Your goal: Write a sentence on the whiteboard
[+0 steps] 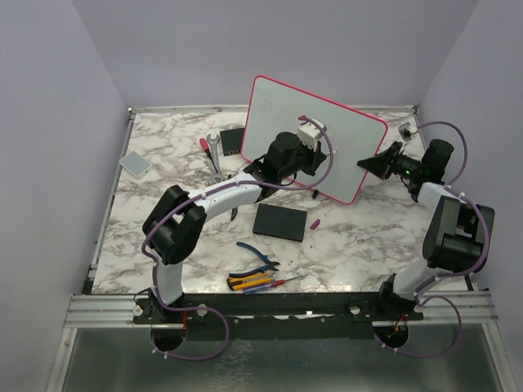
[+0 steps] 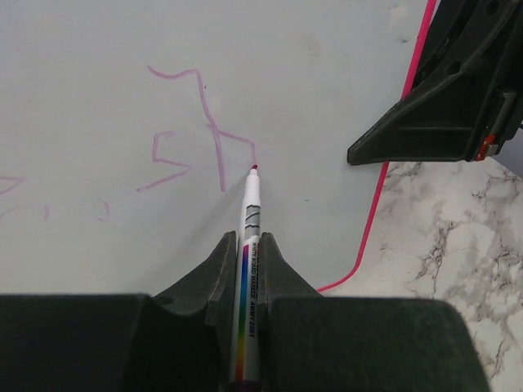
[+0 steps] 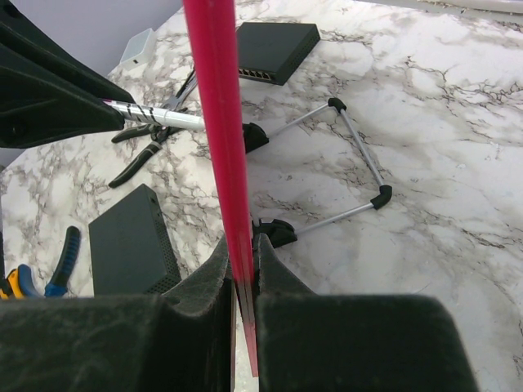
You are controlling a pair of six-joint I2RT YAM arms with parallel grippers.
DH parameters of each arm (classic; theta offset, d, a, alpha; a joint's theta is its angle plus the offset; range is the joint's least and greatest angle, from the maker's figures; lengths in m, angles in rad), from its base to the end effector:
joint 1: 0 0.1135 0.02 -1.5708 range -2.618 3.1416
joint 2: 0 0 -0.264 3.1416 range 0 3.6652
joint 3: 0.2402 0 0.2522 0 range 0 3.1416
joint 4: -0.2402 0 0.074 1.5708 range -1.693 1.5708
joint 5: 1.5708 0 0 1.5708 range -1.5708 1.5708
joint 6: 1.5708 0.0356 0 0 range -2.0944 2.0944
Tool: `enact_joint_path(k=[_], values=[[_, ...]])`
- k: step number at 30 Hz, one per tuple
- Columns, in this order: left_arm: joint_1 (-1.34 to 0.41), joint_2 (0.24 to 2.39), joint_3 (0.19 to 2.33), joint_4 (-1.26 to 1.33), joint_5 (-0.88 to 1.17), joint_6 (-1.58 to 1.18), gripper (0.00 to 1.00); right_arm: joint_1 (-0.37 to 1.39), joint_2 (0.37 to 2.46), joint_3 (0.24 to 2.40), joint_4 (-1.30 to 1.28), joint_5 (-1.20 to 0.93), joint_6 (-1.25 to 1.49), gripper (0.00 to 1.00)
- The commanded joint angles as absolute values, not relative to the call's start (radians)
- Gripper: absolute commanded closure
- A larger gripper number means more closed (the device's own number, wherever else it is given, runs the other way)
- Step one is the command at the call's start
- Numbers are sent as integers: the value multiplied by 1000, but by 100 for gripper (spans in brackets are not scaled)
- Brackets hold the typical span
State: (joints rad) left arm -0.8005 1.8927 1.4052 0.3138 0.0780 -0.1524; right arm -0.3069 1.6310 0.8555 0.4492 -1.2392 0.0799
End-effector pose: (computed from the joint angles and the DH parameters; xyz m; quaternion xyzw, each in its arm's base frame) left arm 0.3155 -0.3291 0.2833 0.2674 0.7174 -0.3213 0.5574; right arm 0.3284 -0.0688 0.2209 -0.2050 0.7142 0.4151 0.5249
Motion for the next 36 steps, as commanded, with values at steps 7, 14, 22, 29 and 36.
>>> enact_joint_path(k=[7, 14, 22, 29, 36], values=[[-804, 1854, 1393, 309, 60, -139, 100, -298, 1654, 840, 402, -1175, 48, 99], [-820, 1818, 1407, 306, 66, -139, 100, -298, 1654, 840, 402, -1175, 48, 99], [-827, 1851, 1458, 302, 76, -137, 100, -299, 1652, 838, 403, -1175, 48, 99], [-838, 1878, 1500, 297, 80, -135, 100, -298, 1653, 839, 403, -1175, 46, 99], [-839, 1907, 1514, 286, 79, -130, 100, -299, 1654, 839, 403, -1177, 46, 99]])
